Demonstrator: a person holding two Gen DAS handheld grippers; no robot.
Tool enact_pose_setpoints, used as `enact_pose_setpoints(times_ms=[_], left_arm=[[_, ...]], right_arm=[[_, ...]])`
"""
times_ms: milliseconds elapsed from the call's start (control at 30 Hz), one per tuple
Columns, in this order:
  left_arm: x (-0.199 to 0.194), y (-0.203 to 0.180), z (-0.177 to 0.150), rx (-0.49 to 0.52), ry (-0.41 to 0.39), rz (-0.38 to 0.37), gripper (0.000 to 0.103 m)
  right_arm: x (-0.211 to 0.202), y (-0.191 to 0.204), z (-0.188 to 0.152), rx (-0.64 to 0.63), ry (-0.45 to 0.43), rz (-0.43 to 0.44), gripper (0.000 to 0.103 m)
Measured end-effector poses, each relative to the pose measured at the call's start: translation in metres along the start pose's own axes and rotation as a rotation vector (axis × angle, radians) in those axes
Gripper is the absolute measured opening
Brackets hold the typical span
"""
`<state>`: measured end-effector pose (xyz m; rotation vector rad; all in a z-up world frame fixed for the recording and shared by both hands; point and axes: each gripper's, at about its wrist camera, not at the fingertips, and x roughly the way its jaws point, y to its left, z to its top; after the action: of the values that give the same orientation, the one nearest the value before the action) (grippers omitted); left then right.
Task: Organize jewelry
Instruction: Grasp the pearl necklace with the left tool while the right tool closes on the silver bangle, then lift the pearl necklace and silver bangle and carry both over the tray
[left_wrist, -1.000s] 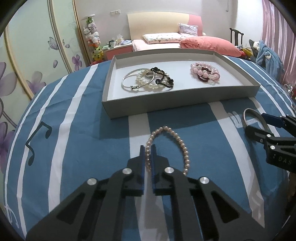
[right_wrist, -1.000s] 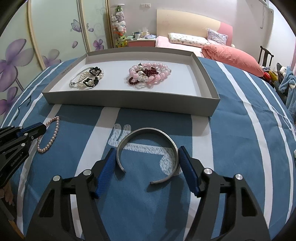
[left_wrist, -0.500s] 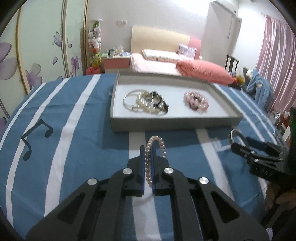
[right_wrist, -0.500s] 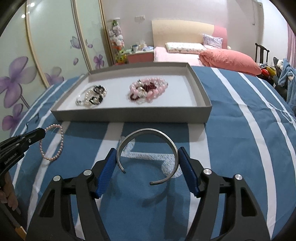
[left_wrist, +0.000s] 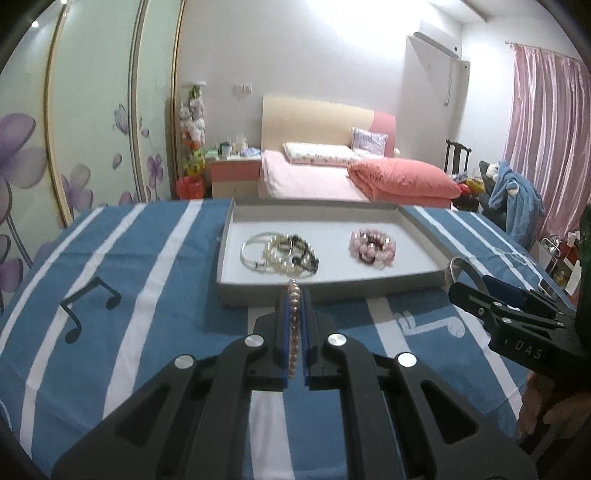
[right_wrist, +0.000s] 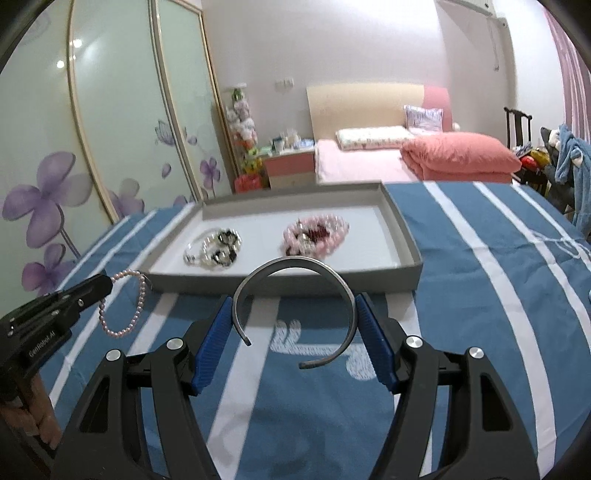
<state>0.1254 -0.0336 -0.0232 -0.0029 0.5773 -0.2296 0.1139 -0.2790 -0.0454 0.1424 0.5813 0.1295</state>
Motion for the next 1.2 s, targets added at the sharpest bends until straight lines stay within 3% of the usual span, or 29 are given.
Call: enact_pose_setpoints(times_ms=[267,633,1200], left_arm=[[-0.018,-0.01,0.016,0.022,-0.118,0.036,0.006],[-0.017,-0.019,0.043,0.034,-0.21,0.065,0.006],[0.015,-0.013,0.063,0.013,-0.219,0.081,0.006]], right_arm=[[-0.019,0.013,0.013,-0.022,-0.162,-0.025,0.067],[-0.026,0.027,0.035,-0.077,-0.35,-0.093,0.067],[-0.001,0.025,0.044,-0.079,-0.38,-0.132,0.067]])
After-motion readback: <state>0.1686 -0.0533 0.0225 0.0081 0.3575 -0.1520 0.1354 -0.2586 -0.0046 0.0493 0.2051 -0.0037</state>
